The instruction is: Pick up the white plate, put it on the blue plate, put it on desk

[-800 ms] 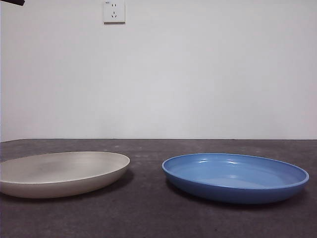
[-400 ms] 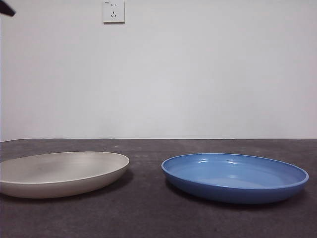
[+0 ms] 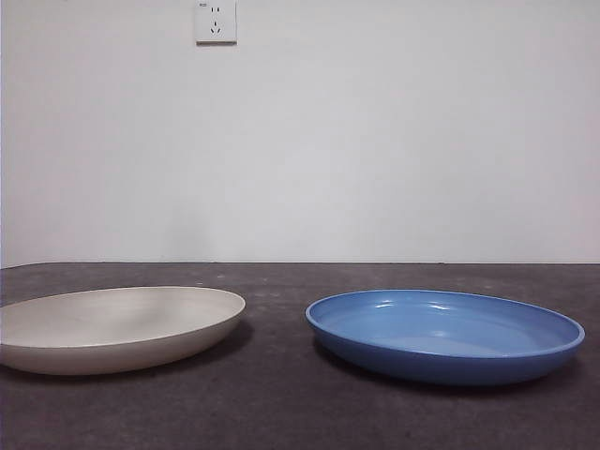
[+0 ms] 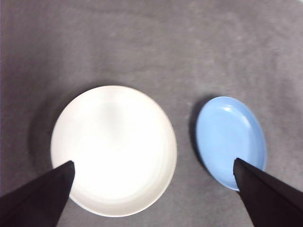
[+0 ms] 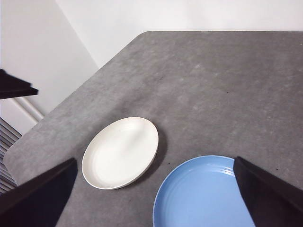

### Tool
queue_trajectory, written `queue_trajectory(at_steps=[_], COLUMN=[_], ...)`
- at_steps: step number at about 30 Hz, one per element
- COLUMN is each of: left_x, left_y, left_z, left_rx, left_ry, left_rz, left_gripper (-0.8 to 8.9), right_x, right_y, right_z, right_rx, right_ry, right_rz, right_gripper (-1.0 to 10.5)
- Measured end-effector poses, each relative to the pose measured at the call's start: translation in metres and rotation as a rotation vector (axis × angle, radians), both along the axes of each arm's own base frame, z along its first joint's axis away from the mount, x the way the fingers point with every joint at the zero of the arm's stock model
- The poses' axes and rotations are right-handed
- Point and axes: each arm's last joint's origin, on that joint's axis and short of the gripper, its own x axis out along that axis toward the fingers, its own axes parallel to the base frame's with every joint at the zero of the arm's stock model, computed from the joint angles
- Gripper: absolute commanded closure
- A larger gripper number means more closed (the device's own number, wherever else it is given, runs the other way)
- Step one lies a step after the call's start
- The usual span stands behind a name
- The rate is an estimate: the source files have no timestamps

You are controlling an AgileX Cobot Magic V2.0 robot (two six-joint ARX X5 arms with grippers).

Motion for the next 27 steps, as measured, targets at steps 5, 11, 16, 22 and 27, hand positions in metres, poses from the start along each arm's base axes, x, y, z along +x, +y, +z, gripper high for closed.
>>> queue_trajectory(at_steps=[5,11,16,22,27], left_x=[0.031,0.069,0.094,0.114,0.123], left_y=[0.008,0.014,0.016,0.018,0.019], left_z=[-0.022,-0.067,-0.101,-0.138,-0.159], left_rx=[0.014,0.033,0.042,0.045,0.046], left_ry=[0.131,0.335,0.435,0.534,0.584], left_rz=[0.024,0.013,-0.008,-0.024,-0.032], left_gripper=[2.50,2.50,2.50,2.51,2.54], right_x=[0.000,0.000,0.000,0.000,0.000], right_y=[0.000,0.001,0.001,0.001,0.001], right_z=[0.000,0.000,0.000,0.000,0.000], right_rx=[0.000,0.000,0.000,0.000,0.000], right_ry=[0.000,0.000,0.000,0.000,0.002], right_rz=[0.000,0.005,0.005,0.005,0.005], right_gripper=[3.9,3.9,3.9,3.9,3.9])
